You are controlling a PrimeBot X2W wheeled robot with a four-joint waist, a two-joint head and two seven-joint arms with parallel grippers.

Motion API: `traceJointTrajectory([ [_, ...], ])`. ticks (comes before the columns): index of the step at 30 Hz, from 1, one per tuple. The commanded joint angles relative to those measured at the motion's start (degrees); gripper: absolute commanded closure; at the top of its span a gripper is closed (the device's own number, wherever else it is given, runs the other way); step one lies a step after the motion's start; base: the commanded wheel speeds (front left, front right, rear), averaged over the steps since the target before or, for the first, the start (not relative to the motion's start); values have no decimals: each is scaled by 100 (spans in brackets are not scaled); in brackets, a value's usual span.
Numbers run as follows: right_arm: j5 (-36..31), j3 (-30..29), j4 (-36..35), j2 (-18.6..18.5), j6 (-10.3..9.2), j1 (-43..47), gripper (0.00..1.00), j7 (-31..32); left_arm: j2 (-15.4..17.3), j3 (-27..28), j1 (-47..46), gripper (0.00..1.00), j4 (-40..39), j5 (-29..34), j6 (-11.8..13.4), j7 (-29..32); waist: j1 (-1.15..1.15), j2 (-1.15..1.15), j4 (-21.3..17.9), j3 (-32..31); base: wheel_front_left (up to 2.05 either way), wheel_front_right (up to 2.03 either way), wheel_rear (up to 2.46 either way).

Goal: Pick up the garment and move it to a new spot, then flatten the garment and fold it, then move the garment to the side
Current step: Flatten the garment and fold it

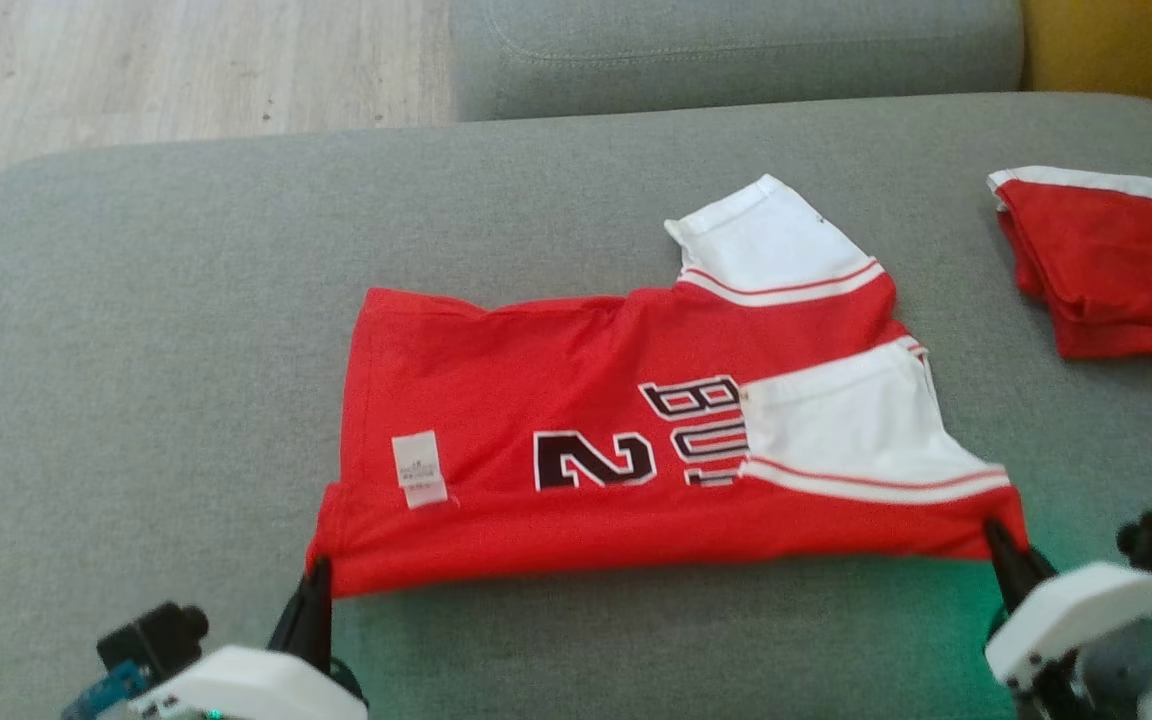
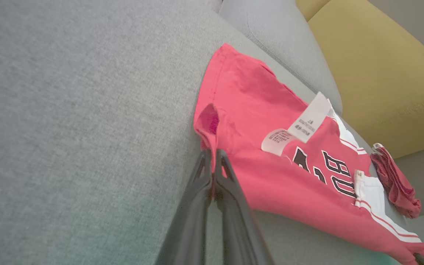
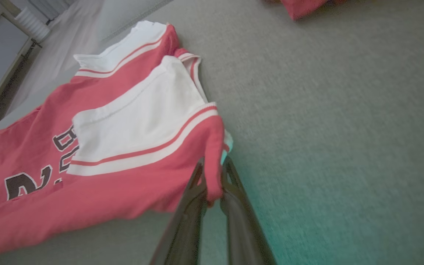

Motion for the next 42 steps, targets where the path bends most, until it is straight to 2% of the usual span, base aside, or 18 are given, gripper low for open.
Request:
traceJointTrajectory([
  [1, 41, 61, -259, -54, 37, -142, 100, -6, 65, 221, -170, 100, -175, -18, 20, -72, 1, 0, -12, 22, 0, 0, 0],
  [7, 48, 11, -313, -54, 37, 248, 100, -121, -42, 139, -14, 100, 109, 2, 16, -192, 1, 0, -71, 110, 0, 0, 0],
  [8, 54, 25, -288, -54, 37, 275, 95, -169, -58, 127, -24, 88, 163, 18, 8, -217, 1, 0, -80, 120, 0, 0, 0],
  [9, 49, 47, -260, -54, 37, 297, 55, -216, -62, 114, -41, 53, 210, 41, -2, -242, 1, 0, -90, 132, 0, 0, 0],
  [10, 40, 67, -238, -54, 37, 314, 8, -265, -61, 104, -64, 20, 245, 66, -11, -263, 1, 0, -99, 144, 0, 0, 0],
  [11, 35, 73, -218, -54, 37, 328, 0, -314, -49, 100, -101, 0, 263, 96, -17, -280, 1, 0, -109, 157, 0, 0, 0],
  [14, 23, 42, -233, -54, 37, 362, 0, -459, 101, 114, -273, 0, 234, 269, -30, -342, 1, 0, -138, 174, 0, 0, 0],
  [18, -50, -21, -450, -54, 37, 312, 0, -619, 474, 183, -678, 0, 65, 519, -84, -285, 1, 0, -197, 208, 0, 0, 0],
  [24, -167, 76, -1029, -54, 37, -97, 0, -580, 1183, 162, -1810, 0, -106, 948, -266, 261, 1, 0, -289, 425, 0, 0, 0],
  [29, -359, 327, -1277, -54, 37, -683, 0, -453, 1508, 28, -2877, 0, 129, 1148, -532, 832, 1, 0, -427, 791, 0, 0, 0],
  [35, -410, 670, -1264, -54, 37, -1389, 0, -397, 1524, -216, -3766, 0, 685, 1254, -766, 1358, 1, 0, -600, 1279, 0, 0, 0],
  [42, -390, 980, -1059, -134, 37, -2109, 0, -461, 1406, -381, -4338, 0, 1501, 1255, -758, 1839, 1, 0, -801, 1734, 0, 0, 0],
])
